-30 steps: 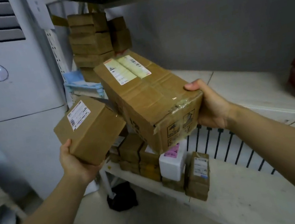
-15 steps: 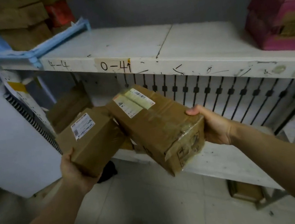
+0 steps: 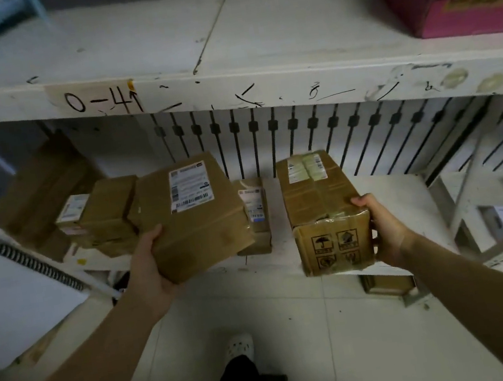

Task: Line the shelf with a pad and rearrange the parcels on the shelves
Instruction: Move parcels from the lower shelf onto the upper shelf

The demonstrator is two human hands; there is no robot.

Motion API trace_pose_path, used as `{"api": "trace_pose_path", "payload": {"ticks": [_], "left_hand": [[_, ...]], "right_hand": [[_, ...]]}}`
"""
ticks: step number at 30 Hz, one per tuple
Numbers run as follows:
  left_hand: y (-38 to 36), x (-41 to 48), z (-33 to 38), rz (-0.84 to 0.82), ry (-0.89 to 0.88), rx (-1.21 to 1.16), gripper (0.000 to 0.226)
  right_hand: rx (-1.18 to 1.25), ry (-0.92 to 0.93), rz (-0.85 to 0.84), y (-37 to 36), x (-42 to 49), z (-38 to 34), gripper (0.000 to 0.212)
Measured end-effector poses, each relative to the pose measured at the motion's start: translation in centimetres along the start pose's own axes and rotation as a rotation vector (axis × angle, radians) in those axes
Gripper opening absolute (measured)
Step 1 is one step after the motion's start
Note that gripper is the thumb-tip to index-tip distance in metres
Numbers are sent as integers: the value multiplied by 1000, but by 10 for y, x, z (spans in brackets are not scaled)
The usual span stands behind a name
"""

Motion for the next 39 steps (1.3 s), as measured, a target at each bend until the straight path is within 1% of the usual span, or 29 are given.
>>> {"api": "trace_pose_path", "payload": {"ticks": [4,5,8,10,14,18,23,27,29,31,32,33,35,37,39], "left_hand": [[-23,26,7,-57,5,42,29],[-27,33,9,-66,2,56,32],[-40,53,15,-93,-8,87,50],[-44,65,17,-84,-7,101,55],[-56,81,15,-89,19,98,46],[-65,99,14,-85,17,122,46],[-82,117,12,-124,5,202,29],[-88,129,11,-114,-9,216,41],[-91,132,8,-118,-1,220,37],[-93,134,5,-124,14,233,26],[-95,135,3,-127,24,242,26],[-96,136,2,-130,33,249,29],[-100,137,-1,-132,47,265,39],[-107,136,-6,-147,63,288,48],[-114,134,-13,-158,81,308,56]], "right_hand": [[37,-52,89,3,35,17,36],[43,-54,98,1,45,20,37],[70,-51,120,-7,77,27,36],[91,-61,133,-13,98,33,36],[110,-84,152,-21,137,51,39],[134,-85,183,-21,170,66,44],[141,-90,174,-23,210,72,49],[62,-182,197,-23,223,82,50],[58,-192,161,-23,224,91,47],[107,-176,122,-21,230,99,49],[128,-174,107,-20,232,101,53],[117,-171,89,-20,233,101,56],[-36,-145,65,-23,228,94,59],[-210,-65,102,-23,221,80,51],[-159,30,161,-24,208,63,50]]}}
Point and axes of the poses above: each hand's wrist, its own x-axis towards the middle knuckle, its own y-axis out of the back of the hand, z = x × y, the point moved 8 cm from there along x, towards the middle knuckle, and after that the axes turned 15 degrees about x, right-handed, at the moved point
